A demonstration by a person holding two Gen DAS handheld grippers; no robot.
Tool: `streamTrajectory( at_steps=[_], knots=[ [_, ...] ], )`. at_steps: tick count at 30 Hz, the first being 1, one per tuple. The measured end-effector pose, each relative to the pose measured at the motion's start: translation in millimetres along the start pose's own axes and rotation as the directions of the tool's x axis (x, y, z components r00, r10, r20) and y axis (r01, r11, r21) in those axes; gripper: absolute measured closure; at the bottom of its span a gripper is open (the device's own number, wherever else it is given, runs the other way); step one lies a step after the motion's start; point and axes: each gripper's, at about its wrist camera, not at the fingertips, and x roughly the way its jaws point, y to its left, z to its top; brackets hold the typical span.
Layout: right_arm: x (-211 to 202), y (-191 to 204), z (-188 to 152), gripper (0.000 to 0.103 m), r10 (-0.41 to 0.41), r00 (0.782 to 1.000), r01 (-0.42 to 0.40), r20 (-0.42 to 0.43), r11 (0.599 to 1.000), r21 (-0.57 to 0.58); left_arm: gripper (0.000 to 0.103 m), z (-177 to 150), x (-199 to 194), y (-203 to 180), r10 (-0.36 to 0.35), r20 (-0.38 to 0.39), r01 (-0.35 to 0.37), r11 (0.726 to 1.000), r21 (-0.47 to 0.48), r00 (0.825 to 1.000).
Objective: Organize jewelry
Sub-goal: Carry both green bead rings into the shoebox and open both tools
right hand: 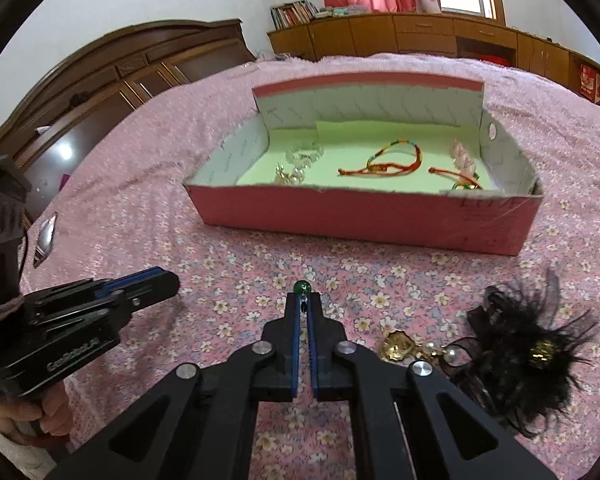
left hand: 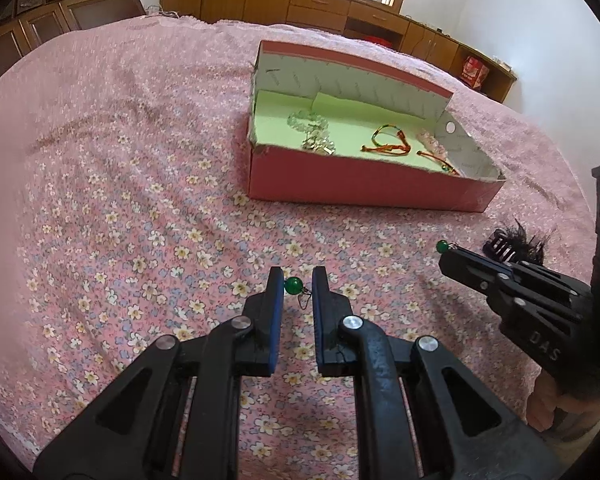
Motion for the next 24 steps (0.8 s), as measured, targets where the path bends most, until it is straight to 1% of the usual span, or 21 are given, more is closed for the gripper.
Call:
streamTrajectory(
  at_steps=[5, 6, 8, 12, 19, 24],
  knots=[
    [-21.3, 1.6, 3.6, 0.098, 0.003, 0.998, -0.002, 0.063, 1.000, -0.011, 0.098, 4.8, -8.0, -5.8, -0.006, 0.029, 0.006, 1.000, 0.010, 1.000],
    [-21.3, 1.6, 3.6, 0.098, 0.003, 0.998, -0.002, 0.063, 1.000, -0.011, 0.098, 5.5, -9.9, -6.2, -0.007, 0.034, 0.006, 1.000, 0.012, 0.999],
    [-29.8, 3.3, 5.3, 0.098, -0.002, 0.995, 0.004, 0.097, 1.000, -0.021, 0.097, 9.0, -14.1, -8.9, -0.010, 0.049, 0.010, 1.000, 0.016, 0.999],
    [-36.7, 3.8, 7.8, 0.098, -0.002, 0.992, 0.005, 0.123, 1.000, -0.022, 0.098, 17.0, -19.4, -15.3, -0.016, 0.077, 0.013, 0.999, 0.029, 0.997],
    [-51.7, 3.3, 14.8, 0.098, -0.013, 0.981, 0.018, 0.194, 0.999, -0.026, 0.097, 31.5, -26.0, -24.6, -0.018, 0.132, 0.011, 0.999, 0.052, 0.991],
    [-57.1, 0.4, 18.8, 0.098, -0.020, 0.975, 0.026, 0.220, 0.999, -0.021, 0.097, 41.2, -27.8, -31.4, -0.018, 0.164, 0.006, 0.997, 0.072, 0.986]
  ],
)
